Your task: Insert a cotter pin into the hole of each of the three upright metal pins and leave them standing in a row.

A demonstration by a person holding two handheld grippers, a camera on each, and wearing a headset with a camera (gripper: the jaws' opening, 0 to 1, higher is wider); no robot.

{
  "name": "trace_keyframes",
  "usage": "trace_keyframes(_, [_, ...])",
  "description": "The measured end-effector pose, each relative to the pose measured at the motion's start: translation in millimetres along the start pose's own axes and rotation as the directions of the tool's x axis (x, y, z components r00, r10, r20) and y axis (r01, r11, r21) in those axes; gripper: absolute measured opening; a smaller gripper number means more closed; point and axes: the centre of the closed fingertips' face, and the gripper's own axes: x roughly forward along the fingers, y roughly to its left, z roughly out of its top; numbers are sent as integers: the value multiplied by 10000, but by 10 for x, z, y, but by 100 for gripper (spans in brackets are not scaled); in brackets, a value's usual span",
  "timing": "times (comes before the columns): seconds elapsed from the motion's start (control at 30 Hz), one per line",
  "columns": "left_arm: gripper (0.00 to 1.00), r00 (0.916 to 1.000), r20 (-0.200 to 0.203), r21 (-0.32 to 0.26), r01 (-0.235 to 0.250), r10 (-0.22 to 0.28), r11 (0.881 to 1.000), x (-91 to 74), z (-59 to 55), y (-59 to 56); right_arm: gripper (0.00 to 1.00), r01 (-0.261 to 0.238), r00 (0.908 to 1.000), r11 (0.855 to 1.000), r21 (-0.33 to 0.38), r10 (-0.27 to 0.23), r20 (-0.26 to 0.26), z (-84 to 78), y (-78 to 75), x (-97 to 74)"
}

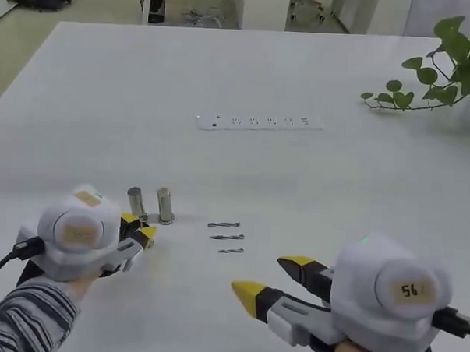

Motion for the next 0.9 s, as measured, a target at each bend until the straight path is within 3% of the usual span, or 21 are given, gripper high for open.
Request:
trace_keyframes(0.33, [5, 9999, -59, -227, 111, -112, 9997, -48, 0, -122, 40, 39, 10000, 9996, -262, -39, -18, 4, 16, -45])
trace_keyframes(0.6, [5, 9995, 148, -631, 287, -278, 9976, -132, 78, -416, 39, -6, 10000, 10000, -4, 6, -4, -18, 35, -101])
trace_keyframes(0.9, [5, 9982, 139, -674, 588, -580, 9960, -167, 83, -735, 37, -41, 9999, 10000, 27, 41, -110, -48, 35, -140])
